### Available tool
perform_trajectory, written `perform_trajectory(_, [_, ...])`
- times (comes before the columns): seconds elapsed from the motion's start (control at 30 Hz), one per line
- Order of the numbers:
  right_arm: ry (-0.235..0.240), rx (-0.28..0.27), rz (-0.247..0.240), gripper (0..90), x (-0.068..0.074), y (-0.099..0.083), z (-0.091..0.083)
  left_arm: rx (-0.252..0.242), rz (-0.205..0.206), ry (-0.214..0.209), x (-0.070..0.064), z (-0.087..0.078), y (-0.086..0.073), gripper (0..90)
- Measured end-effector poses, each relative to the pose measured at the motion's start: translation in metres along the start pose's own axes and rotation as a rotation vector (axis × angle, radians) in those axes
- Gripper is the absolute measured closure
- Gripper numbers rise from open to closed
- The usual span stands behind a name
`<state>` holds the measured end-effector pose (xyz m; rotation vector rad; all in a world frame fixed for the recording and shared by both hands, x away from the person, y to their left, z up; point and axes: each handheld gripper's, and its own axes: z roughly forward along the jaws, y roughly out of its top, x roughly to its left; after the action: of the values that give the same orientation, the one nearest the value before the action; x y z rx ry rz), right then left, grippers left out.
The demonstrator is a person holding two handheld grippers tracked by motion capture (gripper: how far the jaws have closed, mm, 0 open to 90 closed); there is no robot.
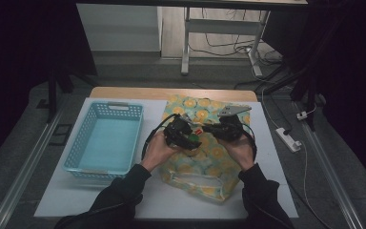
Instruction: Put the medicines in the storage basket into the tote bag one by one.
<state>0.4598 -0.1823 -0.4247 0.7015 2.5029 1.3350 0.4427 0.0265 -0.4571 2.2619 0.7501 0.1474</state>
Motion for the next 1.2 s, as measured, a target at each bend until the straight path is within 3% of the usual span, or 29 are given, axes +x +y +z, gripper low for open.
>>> perform_trajectory(0.27, [0.005,0.003,-0.002,90.0,0.002,0.001,0.001,-0.002,-0.017,-0.018,-0.012,-0.014,-0.006,16.1])
perform_trajectory(0.53, [0.007,0.007,-0.006,90.0,0.003,0.001,0.001,-0.031,-0.04,-0.075,-0.015,-0.02,-0.017,3.6])
perform_trajectory(0.87, [0.009,0.01,-0.009,90.0,0.004,0.0,0.003,-0.081,-0.05,-0.131,-0.019,-0.029,-0.034,0.6])
perform_trajectory(1.07, [0.012,0.013,-0.014,90.0,0.005,0.001,0.003,-0.09,-0.053,-0.157,-0.023,-0.038,-0.044,1.6])
perform_trajectory(1.2, [0.014,0.012,-0.013,90.0,0.005,0.0,0.003,-0.068,-0.036,-0.18,-0.026,-0.039,-0.048,1.6])
